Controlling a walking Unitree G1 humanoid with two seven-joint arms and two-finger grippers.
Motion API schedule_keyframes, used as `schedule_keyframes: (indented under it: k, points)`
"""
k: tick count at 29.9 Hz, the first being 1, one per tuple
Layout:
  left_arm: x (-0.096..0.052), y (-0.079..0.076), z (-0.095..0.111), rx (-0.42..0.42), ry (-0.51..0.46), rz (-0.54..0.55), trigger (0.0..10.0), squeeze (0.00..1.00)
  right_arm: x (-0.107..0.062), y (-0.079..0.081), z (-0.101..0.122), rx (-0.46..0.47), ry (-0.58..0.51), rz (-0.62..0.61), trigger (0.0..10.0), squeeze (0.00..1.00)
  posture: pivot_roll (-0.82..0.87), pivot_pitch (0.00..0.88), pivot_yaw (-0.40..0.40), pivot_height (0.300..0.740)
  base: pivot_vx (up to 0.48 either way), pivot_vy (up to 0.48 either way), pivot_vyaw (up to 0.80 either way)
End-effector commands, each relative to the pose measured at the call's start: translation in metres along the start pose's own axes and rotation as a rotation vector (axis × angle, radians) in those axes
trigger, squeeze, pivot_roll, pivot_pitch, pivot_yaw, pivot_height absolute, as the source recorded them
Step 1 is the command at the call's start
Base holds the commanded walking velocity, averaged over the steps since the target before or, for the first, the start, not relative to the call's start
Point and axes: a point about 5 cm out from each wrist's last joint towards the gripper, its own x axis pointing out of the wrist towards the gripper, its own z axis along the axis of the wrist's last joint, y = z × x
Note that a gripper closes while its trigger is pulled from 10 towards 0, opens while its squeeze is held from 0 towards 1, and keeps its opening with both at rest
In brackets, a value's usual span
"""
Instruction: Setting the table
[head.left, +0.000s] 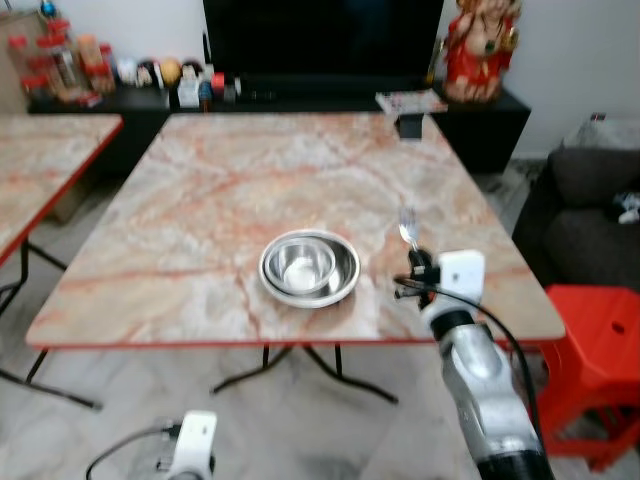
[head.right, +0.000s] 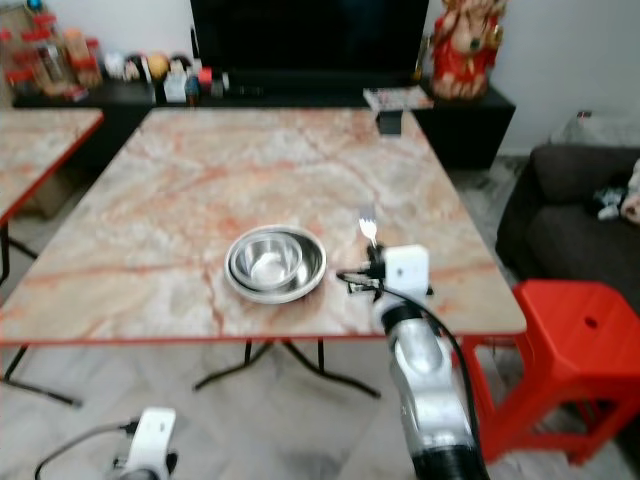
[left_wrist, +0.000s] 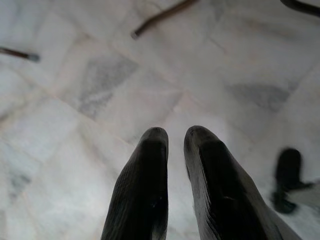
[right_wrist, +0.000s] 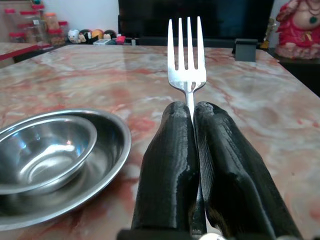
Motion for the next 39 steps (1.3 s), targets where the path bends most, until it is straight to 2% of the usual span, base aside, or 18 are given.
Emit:
schedule_keyframes:
  k: [1, 11, 16, 19, 23, 30, 39]
  points:
    - [0.001, -0.007, 0.002, -0.007, 0.001, -0.012, 10.0, 0.00, 0.000, -0.009, 0.001, -0.015, 0.003, -0.023, 10.0, 0.00, -0.05, 0.000, -0.010, 0.740, 0.375, 0.000, 0.00]
    - [0.001, -0.007, 0.003, -0.009, -0.001, -0.012, 10.0, 0.00, 0.000, -0.008, -0.001, -0.006, 0.015, -0.032, 10.0, 0.00, -0.05, 0.000, -0.009, 0.740, 0.353, 0.000, 0.00]
    - [0.001, -0.007, 0.004, -0.016, -0.009, -0.020, 10.0, 0.00, -0.004, -0.006, -0.007, -0.009, 0.047, -0.054, 10.0, 0.00, -0.05, 0.000, -0.009, 0.740, 0.097, 0.000, 0.00]
    - [0.001, -0.007, 0.004, -0.020, -0.012, -0.023, 10.0, 0.00, -0.011, -0.001, -0.024, -0.009, 0.146, -0.093, 10.0, 0.00, -0.05, 0.000, -0.006, 0.740, 0.000, 0.000, 0.00]
    - [0.001, -0.006, 0.004, -0.017, -0.010, -0.024, 10.0, 0.00, -0.013, 0.004, -0.033, -0.006, 0.220, -0.118, 10.0, 0.00, -0.05, 0.000, -0.001, 0.740, 0.000, 0.000, 0.00]
    - [0.001, -0.005, 0.002, -0.011, -0.005, -0.023, 10.0, 0.00, -0.012, 0.010, -0.036, 0.038, 0.277, -0.133, 10.0, 0.00, -0.04, 0.000, 0.001, 0.740, 0.000, 0.000, 0.00]
    - [0.000, -0.001, -0.001, -0.007, -0.001, -0.017, 10.0, 0.00, -0.013, 0.018, -0.043, 0.029, 0.331, -0.112, 10.0, 0.00, -0.04, 0.000, 0.006, 0.740, 0.000, 0.000, 0.00]
